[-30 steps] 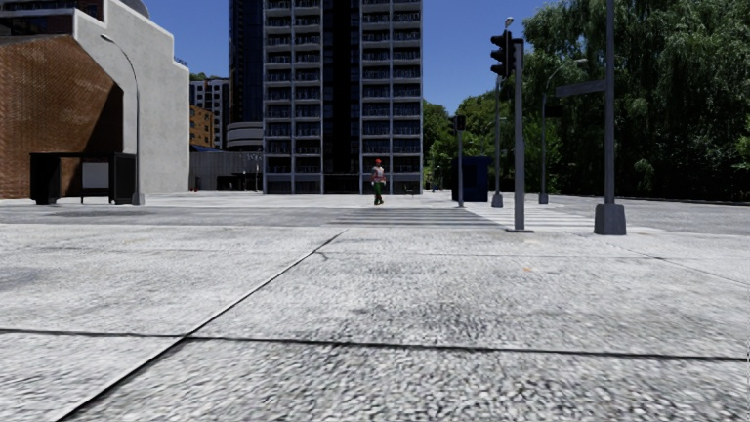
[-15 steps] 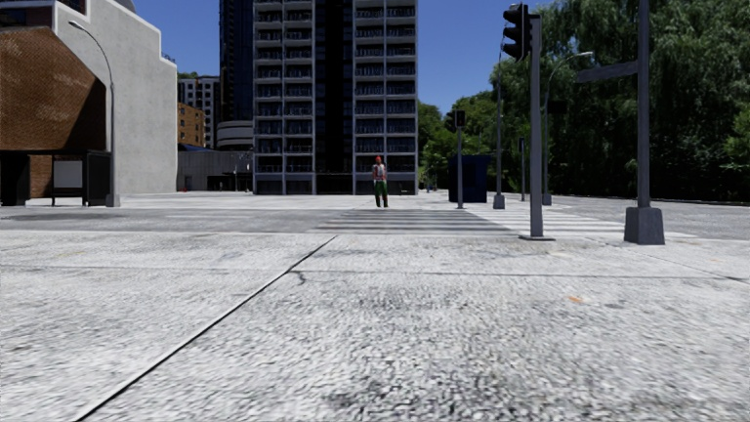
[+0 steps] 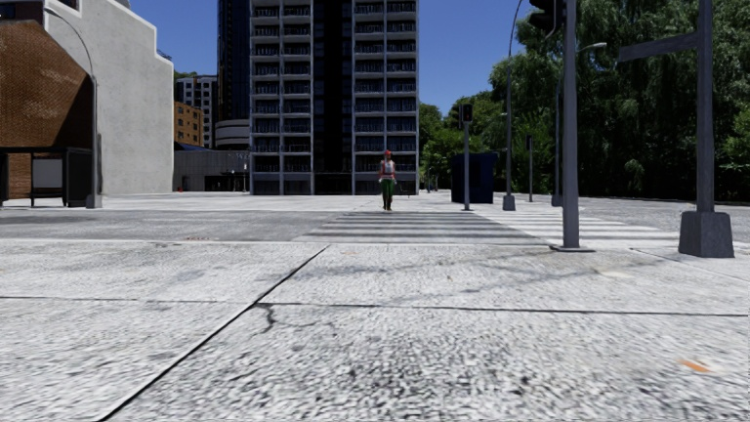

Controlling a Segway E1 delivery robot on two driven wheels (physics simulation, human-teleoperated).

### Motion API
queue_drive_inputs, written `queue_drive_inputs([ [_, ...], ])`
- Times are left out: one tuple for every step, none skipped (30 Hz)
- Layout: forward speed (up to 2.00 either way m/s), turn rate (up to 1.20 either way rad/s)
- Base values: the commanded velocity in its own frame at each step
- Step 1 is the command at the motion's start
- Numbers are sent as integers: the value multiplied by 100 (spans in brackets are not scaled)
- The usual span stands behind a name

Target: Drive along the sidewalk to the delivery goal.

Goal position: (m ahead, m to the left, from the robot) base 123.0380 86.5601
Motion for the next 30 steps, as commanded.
queue_drive_inputs([
  [200,0],
  [200,0],
  [200,0],
  [200,0],
  [200,0],
  [200,0],
  [200,0],
  [200,0],
  [200,0],
  [200,0],
  [200,0],
  [200,0],
  [200,0],
  [200,0],
  [200,0],
  [200,0],
  [200,8],
  [200,13],
  [200,19],
  [200,21],
  [200,21],
  [200,21],
  [200,21],
  [200,22],
  [200,22],
  [200,22],
  [200,22],
  [200,23],
  [200,24],
  [200,25],
])
